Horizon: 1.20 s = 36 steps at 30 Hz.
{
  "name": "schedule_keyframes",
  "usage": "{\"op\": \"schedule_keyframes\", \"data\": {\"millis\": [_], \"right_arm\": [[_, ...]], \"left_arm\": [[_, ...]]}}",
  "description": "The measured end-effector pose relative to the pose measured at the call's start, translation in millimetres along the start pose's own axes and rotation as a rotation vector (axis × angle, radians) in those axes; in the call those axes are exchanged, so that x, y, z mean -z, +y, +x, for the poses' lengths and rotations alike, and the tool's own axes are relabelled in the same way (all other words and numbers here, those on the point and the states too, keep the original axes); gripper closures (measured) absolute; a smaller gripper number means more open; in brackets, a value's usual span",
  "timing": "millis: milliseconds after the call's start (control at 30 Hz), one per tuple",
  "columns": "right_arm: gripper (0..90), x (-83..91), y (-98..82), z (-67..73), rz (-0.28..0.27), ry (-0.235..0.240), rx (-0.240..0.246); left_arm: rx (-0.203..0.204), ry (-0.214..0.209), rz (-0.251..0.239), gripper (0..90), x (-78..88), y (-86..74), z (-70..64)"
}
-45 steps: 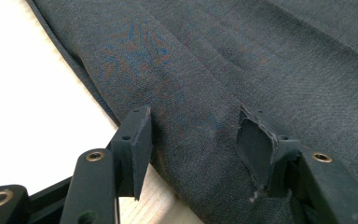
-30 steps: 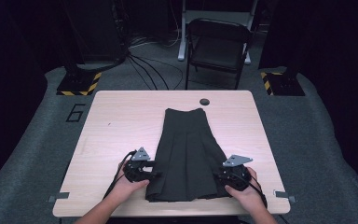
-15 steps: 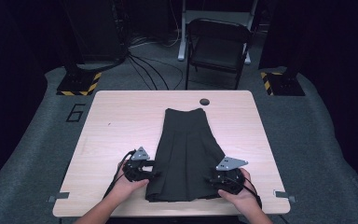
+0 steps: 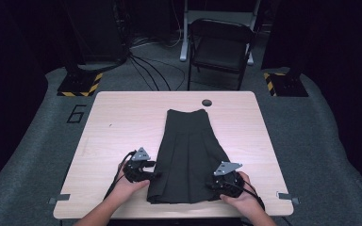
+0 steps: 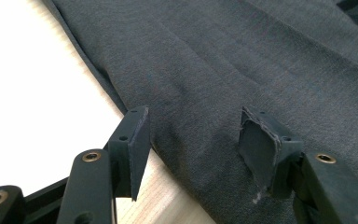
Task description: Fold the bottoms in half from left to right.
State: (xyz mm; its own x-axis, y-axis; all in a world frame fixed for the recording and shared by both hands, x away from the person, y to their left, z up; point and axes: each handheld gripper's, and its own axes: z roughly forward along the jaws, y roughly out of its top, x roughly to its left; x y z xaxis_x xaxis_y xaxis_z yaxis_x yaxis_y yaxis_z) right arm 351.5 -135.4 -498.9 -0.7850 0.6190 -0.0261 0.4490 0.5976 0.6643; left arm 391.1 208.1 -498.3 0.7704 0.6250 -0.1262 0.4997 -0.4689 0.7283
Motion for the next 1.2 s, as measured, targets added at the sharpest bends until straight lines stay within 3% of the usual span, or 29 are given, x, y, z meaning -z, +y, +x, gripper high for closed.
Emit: {"op": "schedule_keyframes", "data": {"millis": [133, 333, 433, 467, 633, 933, 1200], "right_arm": [[55.1, -2.6, -1.6, -2.4, 0.032, 0.015, -0.004], [55.1, 1.6, 1.1, -3.4, 0.018, 0.018, -0.023], [53.3, 10.2, 7.7, -7.3, -0.042, 0.021, -0.054], [52.2, 11.4, 9.0, -7.8, -0.049, 0.021, -0.07], [50.1, 15.7, 17.7, -16.3, -0.059, 0.013, -0.07], [49.3, 19.1, 30.2, -28.0, -0.079, -0.008, -0.091], [47.0, 13.4, 40.4, -48.0, -0.116, -0.033, -0.168]], "left_arm": [[0.01, 0.009, -0.011, 43.2, 0.3, -0.2, 1.6], [0.004, 0.01, -0.007, 43.2, 1.6, 2.8, 3.3], [0.027, 0.002, -0.033, 43.1, 4.2, 6.9, 5.7], [0.052, 0.001, -0.05, 43.1, 5.0, 8.3, 7.9], [0.083, 0.011, -0.064, 43.2, 8.6, 12.0, 15.4], [0.09, 0.025, -0.093, 43.1, 15.7, 19.6, 22.5], [0.115, 0.036, -0.09, 43.1, 11.1, 22.2, 30.6]]}}
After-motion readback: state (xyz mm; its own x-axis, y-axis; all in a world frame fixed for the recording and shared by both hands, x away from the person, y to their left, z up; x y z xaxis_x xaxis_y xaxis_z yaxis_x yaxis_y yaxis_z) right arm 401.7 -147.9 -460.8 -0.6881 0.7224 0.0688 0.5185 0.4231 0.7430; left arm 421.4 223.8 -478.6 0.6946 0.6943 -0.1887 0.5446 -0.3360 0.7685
